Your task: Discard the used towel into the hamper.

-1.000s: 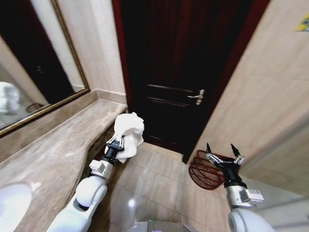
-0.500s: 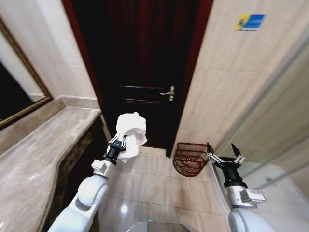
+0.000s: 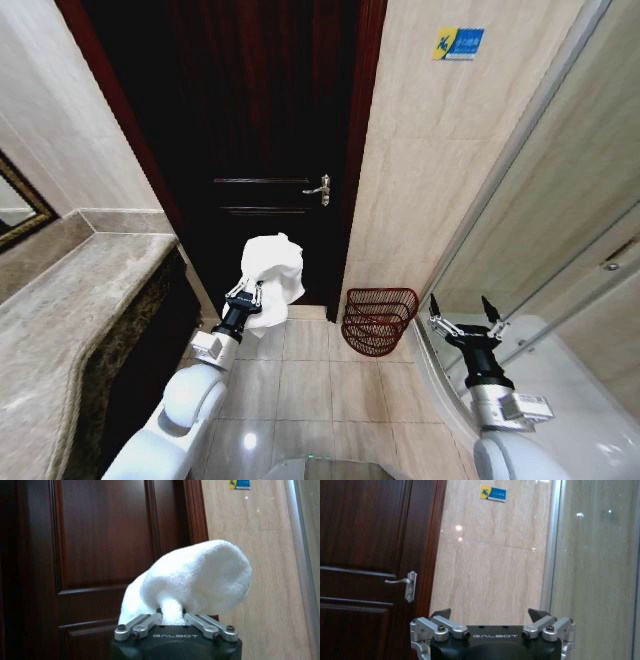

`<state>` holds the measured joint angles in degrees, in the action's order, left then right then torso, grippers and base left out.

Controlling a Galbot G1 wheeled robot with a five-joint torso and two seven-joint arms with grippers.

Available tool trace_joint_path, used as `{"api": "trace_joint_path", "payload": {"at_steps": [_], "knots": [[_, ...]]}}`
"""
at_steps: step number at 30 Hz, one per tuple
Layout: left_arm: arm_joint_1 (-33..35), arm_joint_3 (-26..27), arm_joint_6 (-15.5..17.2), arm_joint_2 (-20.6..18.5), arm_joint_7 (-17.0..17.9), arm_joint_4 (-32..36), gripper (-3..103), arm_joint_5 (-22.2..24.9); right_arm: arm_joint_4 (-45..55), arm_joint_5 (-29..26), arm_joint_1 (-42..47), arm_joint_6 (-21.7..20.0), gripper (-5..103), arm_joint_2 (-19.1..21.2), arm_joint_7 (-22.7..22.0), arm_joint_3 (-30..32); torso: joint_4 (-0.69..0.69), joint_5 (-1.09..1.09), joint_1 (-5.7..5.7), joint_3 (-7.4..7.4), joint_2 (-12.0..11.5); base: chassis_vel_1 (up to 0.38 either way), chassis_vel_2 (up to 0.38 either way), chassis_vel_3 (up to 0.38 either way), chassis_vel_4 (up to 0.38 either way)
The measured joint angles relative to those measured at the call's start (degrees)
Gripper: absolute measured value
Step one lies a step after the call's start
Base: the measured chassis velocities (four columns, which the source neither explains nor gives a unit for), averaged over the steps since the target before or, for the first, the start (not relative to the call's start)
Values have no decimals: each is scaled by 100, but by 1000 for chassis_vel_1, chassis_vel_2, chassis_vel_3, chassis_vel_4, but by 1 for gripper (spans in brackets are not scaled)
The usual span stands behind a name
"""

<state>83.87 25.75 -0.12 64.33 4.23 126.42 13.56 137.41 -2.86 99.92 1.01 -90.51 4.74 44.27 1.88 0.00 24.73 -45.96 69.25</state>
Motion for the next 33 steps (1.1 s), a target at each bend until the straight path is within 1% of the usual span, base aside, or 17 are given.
{"api": "trace_joint_path", "payload": {"at_steps": [5, 7, 10, 12, 16, 18, 19, 22, 24, 26, 27, 33], "knots": [[-9, -2, -3, 0, -11, -13, 7, -2, -10, -18, -8, 40, 100, -12, 0, -16, 0, 0, -70, 84, -153, 0, 0, 0, 0], [20, 2, -20, 6, -16, -28, 7, -3, -14, -44, -22, 56, 100, -20, 0, -37, 0, 0, -114, 140, -254, 0, 0, 0, 0], [42, 9, -32, 12, -17, -46, 7, -5, -14, -47, -28, 51, 100, -20, -11, -44, 0, 0, -141, 175, -315, 0, 0, 0, 0], [62, 21, -49, 18, -18, -84, 7, -29, -20, -45, -28, 46, 100, -23, -36, -51, 0, 0, -183, 228, -412, 0, 0, 0, 0], [64, 34, -54, 14, -18, -96, 7, -43, -24, -36, -22, 49, 100, -26, -38, -55, 0, 0, -220, 271, -492, 0, 0, 0, 0], [55, 43, -55, 2, -14, -96, 7, -47, -24, -19, -26, 51, 100, -27, -38, -57, 0, 0, -265, 324, -589, 0, 0, 0, 0], [55, 43, -55, 2, -14, -96, 7, -47, -24, -19, -26, 51, 100, -27, -38, -57, 0, 0, -265, 324, -589, 0, 0, 0, 0], [48, 43, -54, -6, -11, -95, 7, -48, -21, -9, -39, 50, 100, -29, -38, -60, 0, 0, -316, 388, -705, 0, 0, 0, 0], [46, 43, -55, -8, -10, -95, 7, -48, -20, -8, -41, 49, 100, -28, -38, -60, 0, 0, -328, 403, -733, 0, 0, 0, 0], [38, 43, -54, -9, -9, -99, 7, -48, -20, -7, -46, 47, 100, -26, -39, -60, 0, 0, -367, 456, -824, -26, -20, -18, -21], [38, 43, -54, -9, -9, -99, 7, -48, -20, -7, -46, 47, 100, -26, -39, -60, 0, 0, -367, 456, -824, -51, -40, -36, -42], [26, 35, -54, -5, -9, -129, 7, -48, -20, -13, -48, 45, 100, -22, -42, -62, 0, 0, -454, 561, -1015, -56, -56, -58, -69]]}}
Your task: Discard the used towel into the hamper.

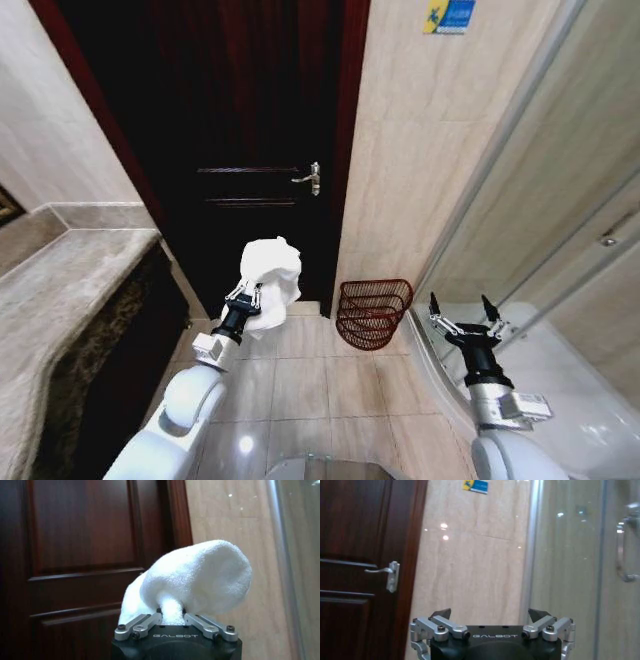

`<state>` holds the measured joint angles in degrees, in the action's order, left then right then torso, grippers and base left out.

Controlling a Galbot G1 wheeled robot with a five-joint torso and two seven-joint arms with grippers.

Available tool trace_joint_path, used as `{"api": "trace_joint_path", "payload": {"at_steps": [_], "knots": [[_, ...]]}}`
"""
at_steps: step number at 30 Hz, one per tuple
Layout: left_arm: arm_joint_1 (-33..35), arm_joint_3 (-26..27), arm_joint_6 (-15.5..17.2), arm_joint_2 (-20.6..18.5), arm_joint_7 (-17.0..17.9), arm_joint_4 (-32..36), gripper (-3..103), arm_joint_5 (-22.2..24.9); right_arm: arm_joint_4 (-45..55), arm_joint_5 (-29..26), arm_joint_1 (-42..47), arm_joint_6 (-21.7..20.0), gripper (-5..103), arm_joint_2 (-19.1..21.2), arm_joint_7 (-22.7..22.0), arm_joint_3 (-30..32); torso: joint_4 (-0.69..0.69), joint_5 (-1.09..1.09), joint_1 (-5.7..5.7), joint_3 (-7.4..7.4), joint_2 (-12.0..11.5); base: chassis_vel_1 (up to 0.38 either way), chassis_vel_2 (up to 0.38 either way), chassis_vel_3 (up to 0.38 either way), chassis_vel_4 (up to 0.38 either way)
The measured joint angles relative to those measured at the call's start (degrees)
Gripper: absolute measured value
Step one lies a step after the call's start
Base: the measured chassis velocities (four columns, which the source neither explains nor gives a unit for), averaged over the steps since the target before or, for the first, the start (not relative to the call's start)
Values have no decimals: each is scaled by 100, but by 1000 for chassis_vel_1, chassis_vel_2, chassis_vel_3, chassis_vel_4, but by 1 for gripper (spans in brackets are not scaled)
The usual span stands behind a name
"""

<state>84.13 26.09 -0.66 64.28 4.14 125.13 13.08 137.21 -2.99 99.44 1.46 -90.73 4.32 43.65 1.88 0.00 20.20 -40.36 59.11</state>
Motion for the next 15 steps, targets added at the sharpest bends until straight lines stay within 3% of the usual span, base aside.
{"api": "trace_joint_path", "payload": {"at_steps": [15], "knots": [[-61, -20, -21, 6, 4, -86, 7, 88, -29, -4, -30, -1, 100, -22, 0, -30, -1, 1, -158, 207, -366, -62, -66, -56, -64]]}}
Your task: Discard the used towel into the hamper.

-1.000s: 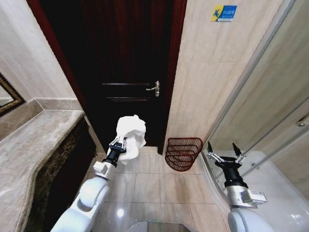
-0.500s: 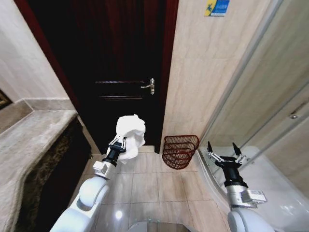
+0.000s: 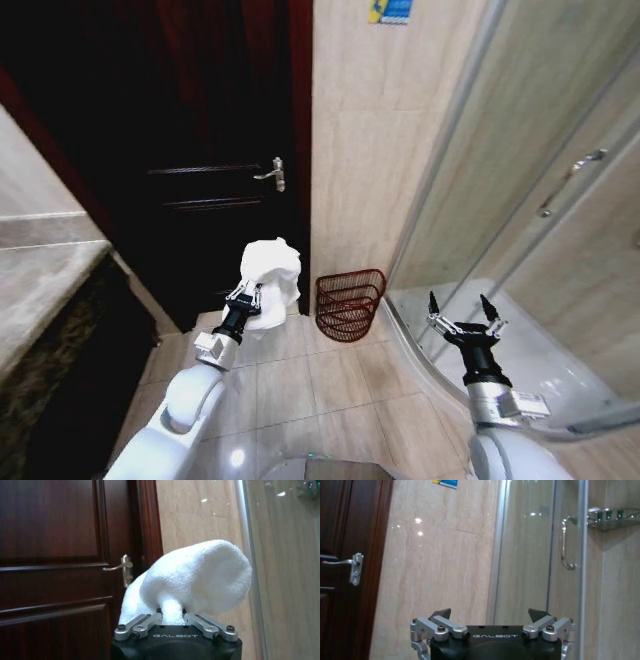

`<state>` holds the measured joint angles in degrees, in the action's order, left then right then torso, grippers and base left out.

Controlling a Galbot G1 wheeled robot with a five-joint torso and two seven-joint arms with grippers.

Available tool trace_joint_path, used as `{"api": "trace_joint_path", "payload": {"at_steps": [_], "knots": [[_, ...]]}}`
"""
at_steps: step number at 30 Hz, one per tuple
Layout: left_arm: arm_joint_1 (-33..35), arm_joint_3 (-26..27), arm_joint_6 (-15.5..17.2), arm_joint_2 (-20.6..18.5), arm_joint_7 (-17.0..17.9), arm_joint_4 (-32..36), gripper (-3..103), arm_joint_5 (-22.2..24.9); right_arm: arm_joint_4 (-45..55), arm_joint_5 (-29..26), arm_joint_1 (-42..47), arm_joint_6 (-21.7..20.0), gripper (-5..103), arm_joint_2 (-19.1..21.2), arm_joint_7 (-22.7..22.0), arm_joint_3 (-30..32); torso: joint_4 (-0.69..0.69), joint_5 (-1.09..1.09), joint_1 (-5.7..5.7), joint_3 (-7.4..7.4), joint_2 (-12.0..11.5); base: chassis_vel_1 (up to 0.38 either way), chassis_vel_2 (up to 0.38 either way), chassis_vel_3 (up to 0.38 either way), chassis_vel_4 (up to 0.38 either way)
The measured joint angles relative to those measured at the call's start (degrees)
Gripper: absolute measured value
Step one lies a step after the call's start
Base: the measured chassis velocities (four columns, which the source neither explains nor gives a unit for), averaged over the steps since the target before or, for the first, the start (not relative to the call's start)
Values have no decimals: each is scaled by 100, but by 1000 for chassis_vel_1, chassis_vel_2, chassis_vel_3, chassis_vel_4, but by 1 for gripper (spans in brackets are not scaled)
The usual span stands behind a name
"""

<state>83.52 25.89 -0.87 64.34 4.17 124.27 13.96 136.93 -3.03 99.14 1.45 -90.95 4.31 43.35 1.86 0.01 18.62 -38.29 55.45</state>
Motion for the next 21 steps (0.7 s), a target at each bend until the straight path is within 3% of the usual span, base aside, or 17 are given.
{"api": "trace_joint_path", "payload": {"at_steps": [21], "knots": [[-4, -5, -75, 15, -16, -73, 7, -17, -19, 7, 5, 35, 100, -6, 0, 9, 1, -1, -262, 323, -587, 0, 0, 0, 0]]}}
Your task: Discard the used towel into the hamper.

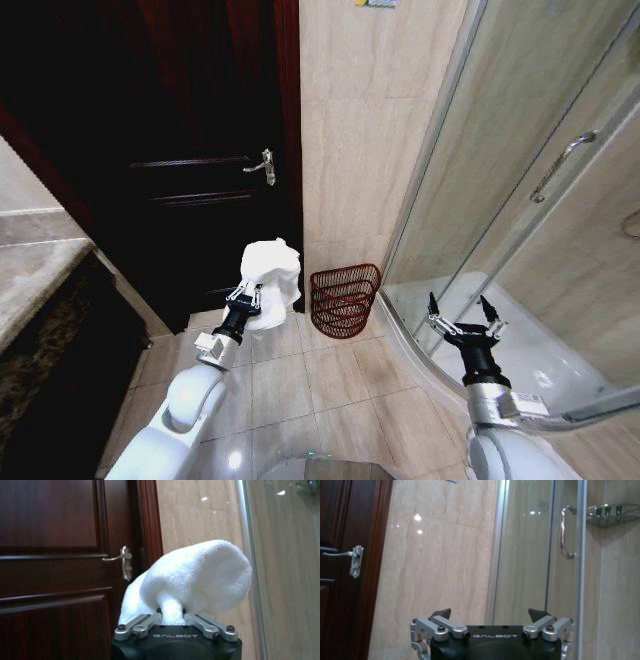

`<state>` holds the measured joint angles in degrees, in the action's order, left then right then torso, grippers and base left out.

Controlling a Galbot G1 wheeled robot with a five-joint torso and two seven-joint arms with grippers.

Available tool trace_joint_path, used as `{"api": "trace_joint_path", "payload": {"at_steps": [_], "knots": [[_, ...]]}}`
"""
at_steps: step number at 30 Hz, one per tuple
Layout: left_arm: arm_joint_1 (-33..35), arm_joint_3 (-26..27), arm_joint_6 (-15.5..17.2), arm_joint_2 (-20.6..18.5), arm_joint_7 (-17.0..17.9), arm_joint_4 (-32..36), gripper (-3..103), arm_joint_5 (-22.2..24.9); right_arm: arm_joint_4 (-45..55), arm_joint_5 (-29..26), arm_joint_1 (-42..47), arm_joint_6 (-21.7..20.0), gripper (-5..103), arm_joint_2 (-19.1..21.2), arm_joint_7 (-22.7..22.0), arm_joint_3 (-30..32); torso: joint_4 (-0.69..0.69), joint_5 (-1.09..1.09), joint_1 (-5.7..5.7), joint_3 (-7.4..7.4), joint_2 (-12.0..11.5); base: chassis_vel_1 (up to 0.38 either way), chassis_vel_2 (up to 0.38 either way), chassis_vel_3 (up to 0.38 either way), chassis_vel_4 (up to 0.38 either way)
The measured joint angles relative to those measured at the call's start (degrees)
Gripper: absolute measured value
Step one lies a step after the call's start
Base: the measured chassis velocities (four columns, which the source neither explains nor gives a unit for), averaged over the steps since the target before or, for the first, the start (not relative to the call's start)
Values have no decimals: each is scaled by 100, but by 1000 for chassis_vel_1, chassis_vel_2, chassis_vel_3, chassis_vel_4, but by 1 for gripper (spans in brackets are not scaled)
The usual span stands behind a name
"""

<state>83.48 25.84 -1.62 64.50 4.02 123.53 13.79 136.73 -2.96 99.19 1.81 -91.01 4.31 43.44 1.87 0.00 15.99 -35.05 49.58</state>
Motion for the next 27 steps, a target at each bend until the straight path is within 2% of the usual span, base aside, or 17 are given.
{"api": "trace_joint_path", "payload": {"at_steps": [27], "knots": [[-22, 1, -43, -13, -8, -53, 7, -32, 13, 11, 4, 2, 100, 0, -16, 2, -1, 0, -298, 384, -681, -15, -14, -19, -17]]}}
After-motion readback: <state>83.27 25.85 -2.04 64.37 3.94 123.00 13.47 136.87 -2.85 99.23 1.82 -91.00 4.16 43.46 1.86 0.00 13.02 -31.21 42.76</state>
